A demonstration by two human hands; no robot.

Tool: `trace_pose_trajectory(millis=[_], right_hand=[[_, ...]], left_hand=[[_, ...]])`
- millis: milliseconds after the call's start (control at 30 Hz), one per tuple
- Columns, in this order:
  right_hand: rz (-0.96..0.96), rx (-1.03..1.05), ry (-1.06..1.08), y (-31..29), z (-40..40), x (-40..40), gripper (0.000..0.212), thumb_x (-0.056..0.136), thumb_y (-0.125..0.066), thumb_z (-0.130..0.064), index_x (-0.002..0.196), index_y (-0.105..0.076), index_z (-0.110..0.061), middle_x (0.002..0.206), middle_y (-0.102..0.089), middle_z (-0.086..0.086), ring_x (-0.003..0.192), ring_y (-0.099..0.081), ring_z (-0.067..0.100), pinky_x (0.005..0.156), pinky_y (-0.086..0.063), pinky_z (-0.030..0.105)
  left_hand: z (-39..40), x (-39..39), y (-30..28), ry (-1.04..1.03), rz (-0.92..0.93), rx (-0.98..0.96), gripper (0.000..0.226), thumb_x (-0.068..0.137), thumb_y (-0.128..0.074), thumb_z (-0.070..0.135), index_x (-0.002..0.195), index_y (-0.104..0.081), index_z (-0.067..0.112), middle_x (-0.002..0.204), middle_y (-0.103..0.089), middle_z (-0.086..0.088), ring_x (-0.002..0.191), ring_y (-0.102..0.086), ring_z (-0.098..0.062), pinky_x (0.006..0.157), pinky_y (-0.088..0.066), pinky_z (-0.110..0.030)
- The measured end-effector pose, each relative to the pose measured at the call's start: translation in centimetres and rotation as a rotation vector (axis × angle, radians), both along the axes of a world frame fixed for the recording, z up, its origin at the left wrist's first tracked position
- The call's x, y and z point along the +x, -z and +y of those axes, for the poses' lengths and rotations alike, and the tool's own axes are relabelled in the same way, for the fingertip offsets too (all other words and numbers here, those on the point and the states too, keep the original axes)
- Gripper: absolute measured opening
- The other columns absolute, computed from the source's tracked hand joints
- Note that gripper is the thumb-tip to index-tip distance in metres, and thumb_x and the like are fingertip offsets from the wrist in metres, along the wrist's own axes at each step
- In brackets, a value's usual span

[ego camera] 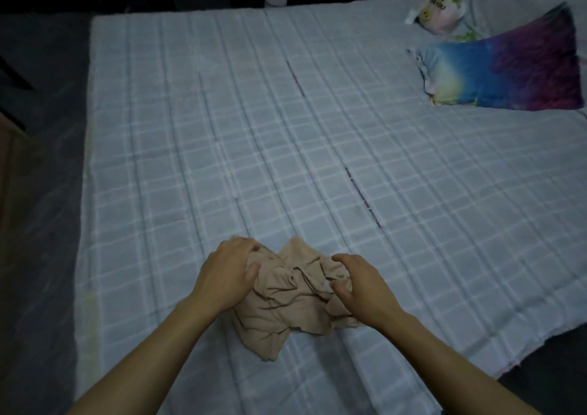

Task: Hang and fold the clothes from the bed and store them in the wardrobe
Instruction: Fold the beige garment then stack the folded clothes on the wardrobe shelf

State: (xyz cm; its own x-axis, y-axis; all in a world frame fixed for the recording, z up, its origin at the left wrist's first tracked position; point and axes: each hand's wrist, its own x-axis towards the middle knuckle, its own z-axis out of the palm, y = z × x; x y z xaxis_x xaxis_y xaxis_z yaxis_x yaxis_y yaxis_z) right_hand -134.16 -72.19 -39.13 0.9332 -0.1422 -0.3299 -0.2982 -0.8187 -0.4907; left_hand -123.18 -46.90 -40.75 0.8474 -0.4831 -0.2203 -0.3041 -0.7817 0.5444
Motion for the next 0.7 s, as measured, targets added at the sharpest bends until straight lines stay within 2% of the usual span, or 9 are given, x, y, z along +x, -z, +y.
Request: trace_pose_trajectory(millis=[67,167,300,500,567,700], right_hand=[[0.028,0.01,-0.004,2.3,0.2,1.3,0.045,0.092,-0.063,-0.025,0.134,-0.051,-0.018,0.126,-0.056,0.003,0.114,-0.054,0.019,0.094,-0.041,0.025],[0.076,0.014,-0.005,6.0,0.6,2.8,0.043,0.092,-0.061,-0.027,0.133,-0.052,-0.021,0.124,-0.057,0.002,0.111,-0.055,0.019,0.093,-0.046,0.033],[0.116,-0.002,-0.01,10.5,1.3,4.6,0.041,0.092,-0.061,-0.027,0.132,-0.053,-0.021,0.124,-0.058,0.001,0.108,-0.058,0.02,0.091,-0.048,0.036],[0.223,-0.071,-0.049,14.2,1.8,6.7,0.026,0.087,-0.061,-0.024,0.112,-0.054,-0.018,0.105,-0.055,0.004,0.089,-0.059,0.025,0.078,-0.052,0.04],[0.236,-0.076,-0.046,14.8,1.7,6.8,0.023,0.089,-0.059,-0.025,0.11,-0.053,-0.018,0.101,-0.057,0.004,0.086,-0.06,0.026,0.076,-0.053,0.04],[0.212,-0.051,-0.01,15.0,1.3,6.8,0.018,0.091,-0.053,-0.016,0.108,-0.061,-0.017,0.097,-0.065,0.005,0.088,-0.062,0.024,0.076,-0.052,0.038]], left_hand=[[0.2,1.6,2.3,0.004,0.008,0.036,0.035,0.096,-0.055,0.03,0.13,-0.056,0.025,0.129,-0.057,0.004,0.117,-0.049,-0.02,0.097,-0.042,-0.037],[0.0,3.6,5.9,0.022,0.023,0.089,0.035,0.096,-0.055,0.029,0.131,-0.055,0.026,0.131,-0.056,0.004,0.118,-0.048,-0.02,0.096,-0.041,-0.035],[-0.5,6.2,10.6,0.094,0.048,0.179,0.034,0.095,-0.053,0.027,0.129,-0.054,0.026,0.129,-0.056,0.001,0.114,-0.049,-0.021,0.094,-0.043,-0.038],[-1.7,9.6,15.2,0.173,0.031,0.277,0.041,0.098,-0.046,0.025,0.14,-0.047,0.026,0.14,-0.049,-0.002,0.12,-0.047,-0.026,0.097,-0.041,-0.04],[-2.3,10.0,15.9,0.24,0.036,0.35,0.04,0.098,-0.047,0.025,0.137,-0.045,0.027,0.133,-0.051,-0.003,0.115,-0.047,-0.026,0.093,-0.04,-0.04],[-3.0,10.0,16.5,0.276,-0.08,0.443,0.023,0.097,-0.045,0.018,0.118,-0.054,0.025,0.111,-0.056,-0.002,0.102,-0.05,-0.023,0.086,-0.036,-0.036]])
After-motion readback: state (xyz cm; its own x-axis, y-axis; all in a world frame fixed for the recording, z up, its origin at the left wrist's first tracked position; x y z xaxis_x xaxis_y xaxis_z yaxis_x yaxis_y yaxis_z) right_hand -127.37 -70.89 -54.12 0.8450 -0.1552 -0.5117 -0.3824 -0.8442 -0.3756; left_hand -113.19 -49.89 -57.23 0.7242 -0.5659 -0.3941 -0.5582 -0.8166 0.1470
